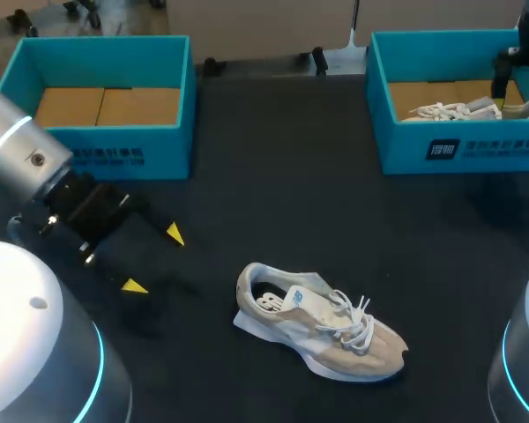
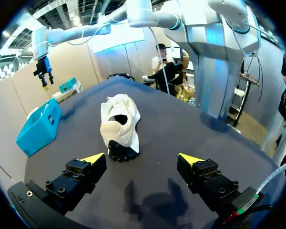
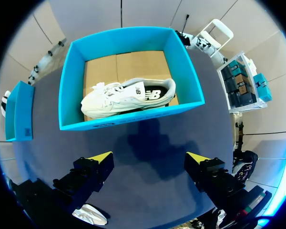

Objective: Take the shoe out of the shoebox, open the shoe tongue, remove and reinsert the insole, then place the shoe into the shoebox

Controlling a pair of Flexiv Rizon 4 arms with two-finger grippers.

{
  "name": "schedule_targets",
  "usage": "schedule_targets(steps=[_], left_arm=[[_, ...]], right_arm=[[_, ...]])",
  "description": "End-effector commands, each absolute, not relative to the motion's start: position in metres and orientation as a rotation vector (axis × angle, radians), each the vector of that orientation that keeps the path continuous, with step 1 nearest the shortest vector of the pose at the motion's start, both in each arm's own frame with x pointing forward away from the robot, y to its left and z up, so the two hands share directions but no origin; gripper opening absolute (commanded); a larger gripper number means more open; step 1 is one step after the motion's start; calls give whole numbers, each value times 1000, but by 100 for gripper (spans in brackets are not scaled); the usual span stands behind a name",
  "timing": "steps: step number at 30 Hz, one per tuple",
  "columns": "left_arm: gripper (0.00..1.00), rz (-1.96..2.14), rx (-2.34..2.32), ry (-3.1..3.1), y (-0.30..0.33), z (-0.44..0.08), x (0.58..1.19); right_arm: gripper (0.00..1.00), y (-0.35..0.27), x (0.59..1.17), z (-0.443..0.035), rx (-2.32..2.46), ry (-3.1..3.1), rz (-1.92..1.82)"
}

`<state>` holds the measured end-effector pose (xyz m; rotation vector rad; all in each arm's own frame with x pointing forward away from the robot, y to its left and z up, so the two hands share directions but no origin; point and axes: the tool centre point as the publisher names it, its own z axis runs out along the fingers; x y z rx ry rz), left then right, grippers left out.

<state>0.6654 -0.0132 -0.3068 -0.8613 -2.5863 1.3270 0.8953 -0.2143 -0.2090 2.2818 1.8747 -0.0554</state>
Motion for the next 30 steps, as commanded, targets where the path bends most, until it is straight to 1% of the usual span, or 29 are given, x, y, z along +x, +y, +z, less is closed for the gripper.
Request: schedule_targets(steps=[1, 8, 18, 21, 30], left_arm=[[100, 1352, -841, -2635, -13, -305, 659], [100, 1575, -497, -2490, 2, -344, 661], [100, 1867, -286, -2365, 17, -373, 656], [100, 1851, -180, -2345, 18, -378, 658], [100, 1851, -180, -2345, 18, -378, 658]], right_arm=[[100, -215, 894, -209, 2281, 1873, -54], [100, -215, 894, -209, 2281, 1873, -54], [100, -215, 894, -209, 2281, 1873, -54], [100, -215, 894, -209, 2281, 1873, -54], [100, -215, 894, -209, 2281, 1873, -54]])
